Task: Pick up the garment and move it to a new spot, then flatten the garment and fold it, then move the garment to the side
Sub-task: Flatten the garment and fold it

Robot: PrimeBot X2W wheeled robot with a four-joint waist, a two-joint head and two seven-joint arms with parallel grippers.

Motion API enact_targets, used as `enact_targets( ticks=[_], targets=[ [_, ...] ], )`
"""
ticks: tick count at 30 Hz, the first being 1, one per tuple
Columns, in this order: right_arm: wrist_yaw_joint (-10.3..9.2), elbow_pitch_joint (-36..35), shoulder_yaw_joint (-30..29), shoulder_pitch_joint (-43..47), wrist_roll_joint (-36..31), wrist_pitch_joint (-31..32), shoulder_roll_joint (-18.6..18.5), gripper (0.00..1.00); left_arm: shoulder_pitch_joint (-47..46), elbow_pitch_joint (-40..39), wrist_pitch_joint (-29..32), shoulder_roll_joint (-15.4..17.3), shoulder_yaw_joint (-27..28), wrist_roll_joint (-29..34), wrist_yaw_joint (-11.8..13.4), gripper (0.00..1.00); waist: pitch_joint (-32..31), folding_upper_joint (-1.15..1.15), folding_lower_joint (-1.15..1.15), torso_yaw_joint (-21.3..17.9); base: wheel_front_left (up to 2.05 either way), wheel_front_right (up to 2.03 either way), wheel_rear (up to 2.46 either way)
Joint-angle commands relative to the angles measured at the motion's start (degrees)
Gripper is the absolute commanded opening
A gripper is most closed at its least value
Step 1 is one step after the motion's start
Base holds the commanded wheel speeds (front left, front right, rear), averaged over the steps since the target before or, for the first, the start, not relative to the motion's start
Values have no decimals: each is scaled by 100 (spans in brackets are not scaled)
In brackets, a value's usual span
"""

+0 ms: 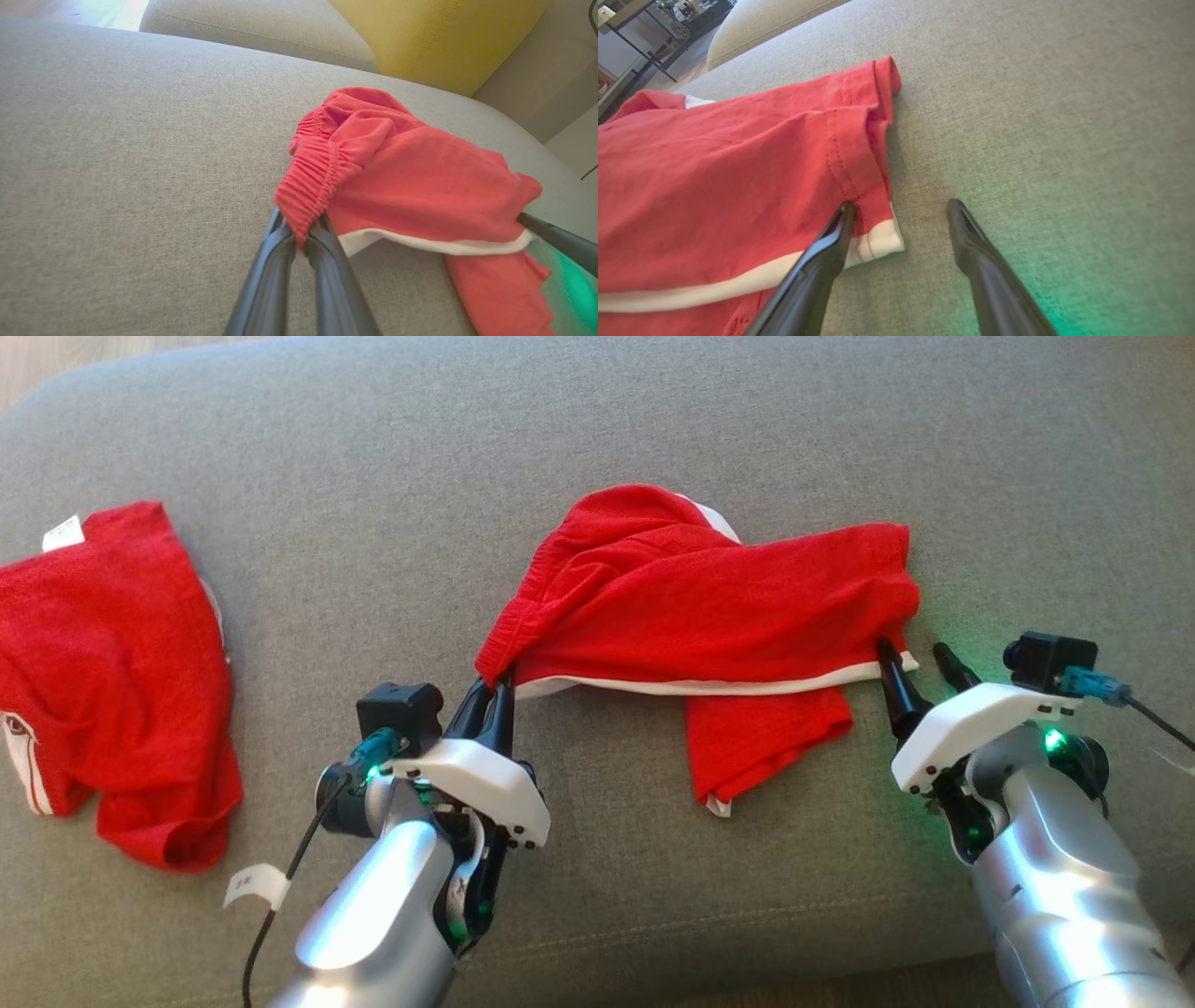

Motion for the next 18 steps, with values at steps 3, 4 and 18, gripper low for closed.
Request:
enact_targets(
  ticks=[3,4,18],
  targets=[
    [-2,269,338,-130,13,-76,56,36,-195,-175,-34,53,137,25,44,0,-16,0,0,-12,0,0,0],
    [-2,332,390,-154,48,-96,56,18,-196,-169,-34,53,138,21,47,0,-26,0,0,-15,0,0,0],
    [-2,312,675,-222,230,-445,56,0,-63,-76,-34,53,410,81,35,0,-485,0,0,-156,0,0,0]
  ],
)
